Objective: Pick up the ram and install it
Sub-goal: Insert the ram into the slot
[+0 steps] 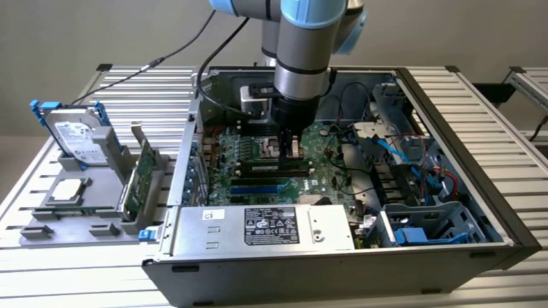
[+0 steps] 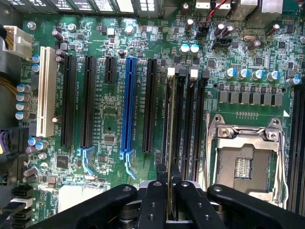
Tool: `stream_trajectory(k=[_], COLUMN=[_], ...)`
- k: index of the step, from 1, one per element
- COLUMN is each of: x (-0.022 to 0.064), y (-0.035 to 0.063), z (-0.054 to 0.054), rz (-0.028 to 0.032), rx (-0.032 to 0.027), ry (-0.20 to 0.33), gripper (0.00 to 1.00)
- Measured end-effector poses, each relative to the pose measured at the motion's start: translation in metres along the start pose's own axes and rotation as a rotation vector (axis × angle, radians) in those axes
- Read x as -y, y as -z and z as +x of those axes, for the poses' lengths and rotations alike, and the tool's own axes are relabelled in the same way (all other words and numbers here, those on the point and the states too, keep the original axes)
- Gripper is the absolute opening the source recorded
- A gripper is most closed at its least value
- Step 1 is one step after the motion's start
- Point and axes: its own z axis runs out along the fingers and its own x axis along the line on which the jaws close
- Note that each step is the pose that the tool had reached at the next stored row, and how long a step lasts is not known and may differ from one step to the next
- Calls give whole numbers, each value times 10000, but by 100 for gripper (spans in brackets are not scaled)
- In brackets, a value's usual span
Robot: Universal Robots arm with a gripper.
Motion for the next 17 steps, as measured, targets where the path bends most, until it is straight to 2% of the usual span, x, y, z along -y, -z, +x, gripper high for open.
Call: stream_trajectory(k=[17], x=[3], y=[-38], z=[-25], rz=[-2], rx=[-16], ry=[3], gripper=[14])
